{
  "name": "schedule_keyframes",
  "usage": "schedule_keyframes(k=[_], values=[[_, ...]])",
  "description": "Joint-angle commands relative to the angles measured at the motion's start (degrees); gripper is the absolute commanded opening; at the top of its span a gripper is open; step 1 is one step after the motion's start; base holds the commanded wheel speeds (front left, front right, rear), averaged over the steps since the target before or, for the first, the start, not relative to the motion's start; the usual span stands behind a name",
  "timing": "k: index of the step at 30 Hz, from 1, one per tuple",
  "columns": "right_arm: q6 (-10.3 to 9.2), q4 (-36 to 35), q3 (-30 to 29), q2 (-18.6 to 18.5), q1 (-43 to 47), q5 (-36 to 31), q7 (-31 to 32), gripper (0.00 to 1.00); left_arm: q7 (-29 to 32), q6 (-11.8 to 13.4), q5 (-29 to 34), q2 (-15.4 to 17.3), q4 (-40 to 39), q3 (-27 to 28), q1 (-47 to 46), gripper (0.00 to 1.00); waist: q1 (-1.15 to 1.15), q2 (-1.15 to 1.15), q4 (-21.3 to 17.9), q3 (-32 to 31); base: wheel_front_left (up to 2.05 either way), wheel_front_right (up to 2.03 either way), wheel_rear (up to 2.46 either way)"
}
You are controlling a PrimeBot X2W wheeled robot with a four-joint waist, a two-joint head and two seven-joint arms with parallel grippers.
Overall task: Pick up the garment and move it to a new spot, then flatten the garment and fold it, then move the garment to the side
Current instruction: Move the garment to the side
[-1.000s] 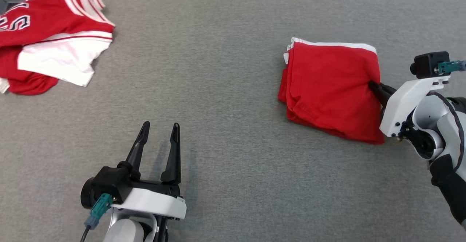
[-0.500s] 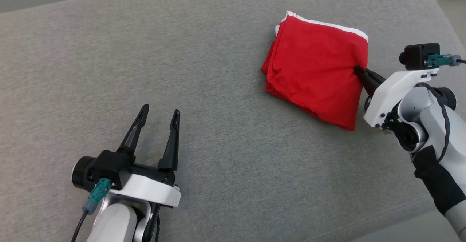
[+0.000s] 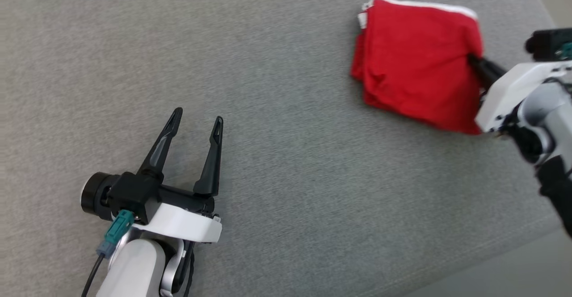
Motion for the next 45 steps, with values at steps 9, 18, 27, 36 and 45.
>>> schedule_keyframes(k=[9, 18, 27, 36, 45], values=[[0.00, 4.29, 2.07, -9.26, -8.33, -5.08, 1.62, 0.00, 0.62, 1.75, 0.97, 0.36, -3.35, -0.47, -0.97, 1.00, 0.00, 0.00, 7.60, 3.71, 0.00, 0.00, 0.00], [0.00, 9.94, 1.06, -14.51, -12.95, -7.96, 1.19, 0.00, 0.08, 2.07, 0.71, 0.37, -4.77, -0.94, -0.71, 1.00, 0.00, 0.00, 11.97, 5.65, 0.00, 0.00, 0.00], [0.00, 17.33, -0.29, -14.88, -17.39, -12.73, -3.90, 0.03, 0.65, 2.53, 0.93, 0.81, -5.66, -1.46, -0.06, 1.00, 0.00, 0.00, 12.29, 6.35, 0.00, 0.00, 0.00], [0.00, 21.67, -1.96, -12.08, -19.21, -18.04, -13.07, 1.00, 1.24, 3.04, 0.99, 1.41, -5.84, -1.73, 0.18, 1.00, 0.00, 0.00, 11.80, 6.00, 0.00, 0.00, 0.00], [0.00, 20.93, -5.23, -8.34, -17.97, -17.61, -17.37, 1.00, 0.92, 3.46, -0.28, 1.18, -4.90, -1.34, 0.39, 1.00, 0.00, 0.00, 11.43, 3.62, 0.00, 0.00, 0.00]])
